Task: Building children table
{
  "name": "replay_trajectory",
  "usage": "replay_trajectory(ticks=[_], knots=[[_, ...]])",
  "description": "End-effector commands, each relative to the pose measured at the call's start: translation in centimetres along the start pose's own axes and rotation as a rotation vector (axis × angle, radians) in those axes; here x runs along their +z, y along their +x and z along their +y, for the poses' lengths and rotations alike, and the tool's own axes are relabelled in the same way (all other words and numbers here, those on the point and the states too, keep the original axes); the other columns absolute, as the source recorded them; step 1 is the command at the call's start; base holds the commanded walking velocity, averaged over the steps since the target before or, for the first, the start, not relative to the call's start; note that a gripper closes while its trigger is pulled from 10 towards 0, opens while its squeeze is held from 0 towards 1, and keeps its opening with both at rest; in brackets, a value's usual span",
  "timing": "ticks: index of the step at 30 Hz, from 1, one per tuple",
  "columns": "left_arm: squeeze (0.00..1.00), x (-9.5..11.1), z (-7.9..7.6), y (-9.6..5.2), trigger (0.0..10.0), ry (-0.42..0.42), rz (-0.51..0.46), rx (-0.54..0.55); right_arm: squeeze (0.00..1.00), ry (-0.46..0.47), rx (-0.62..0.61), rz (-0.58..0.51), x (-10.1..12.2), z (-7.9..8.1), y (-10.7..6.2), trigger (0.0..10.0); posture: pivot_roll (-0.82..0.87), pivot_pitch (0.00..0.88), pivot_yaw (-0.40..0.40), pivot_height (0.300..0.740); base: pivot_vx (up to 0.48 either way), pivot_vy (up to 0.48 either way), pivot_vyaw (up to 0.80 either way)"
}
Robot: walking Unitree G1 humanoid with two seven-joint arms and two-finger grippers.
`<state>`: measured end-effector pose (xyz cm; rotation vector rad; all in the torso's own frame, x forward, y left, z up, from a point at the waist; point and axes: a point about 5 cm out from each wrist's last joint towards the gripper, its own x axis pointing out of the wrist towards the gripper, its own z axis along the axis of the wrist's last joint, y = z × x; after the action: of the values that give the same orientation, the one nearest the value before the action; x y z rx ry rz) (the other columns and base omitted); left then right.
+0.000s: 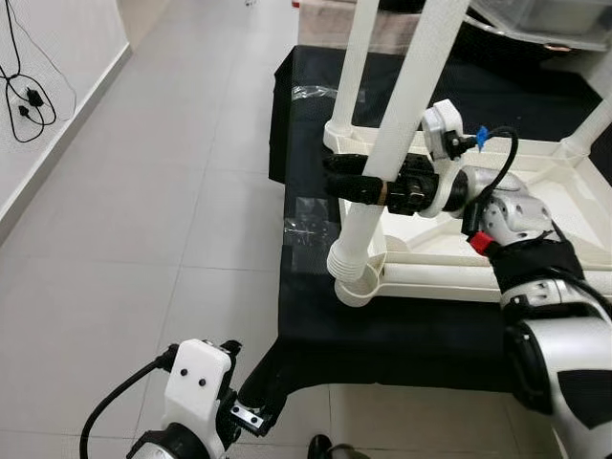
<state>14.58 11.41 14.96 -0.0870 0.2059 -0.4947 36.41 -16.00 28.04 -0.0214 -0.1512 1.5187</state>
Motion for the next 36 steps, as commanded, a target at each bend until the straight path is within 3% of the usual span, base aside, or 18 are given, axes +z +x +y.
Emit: replay_trajectory(ticks=[1,10,16,21,36], knots=[[0.00,-0.2,-0.3,-0.4,10.0,-0.006,0.024,-0.021,0.00,-0.006,0.015,0.046,-0.3,0.1,-0.7,10.0,0.16,0.253,-0.115,0.740,0.000,0.000,0.00],[0.00,-0.3,-0.3,-0.6,10.0,-0.005,0.037,-0.019,0.00,-0.043,0.039,0.045,0.3,0.7,-1.2,10.0,0.17,0.227,-0.109,0.740,0.000,0.000,0.00],[0.00,-0.4,-0.1,-0.5,10.0,0.006,0.039,-0.025,0.00,-0.053,0.123,0.047,0.0,2.3,-0.7,10.0,0.17,0.214,-0.103,0.740,0.000,0.000,0.00],[0.00,-0.2,0.1,-0.2,10.0,0.015,0.036,-0.028,0.00,-0.044,0.150,0.057,-0.7,2.7,-0.3,10.0,0.17,0.213,-0.102,0.740,0.000,0.000,0.00],[0.00,0.0,0.1,-0.1,10.0,0.035,0.032,-0.028,0.00,-0.055,0.141,0.092,-1.1,2.1,0.1,10.0,0.17,0.223,-0.110,0.740,0.000,0.000,0.00]])
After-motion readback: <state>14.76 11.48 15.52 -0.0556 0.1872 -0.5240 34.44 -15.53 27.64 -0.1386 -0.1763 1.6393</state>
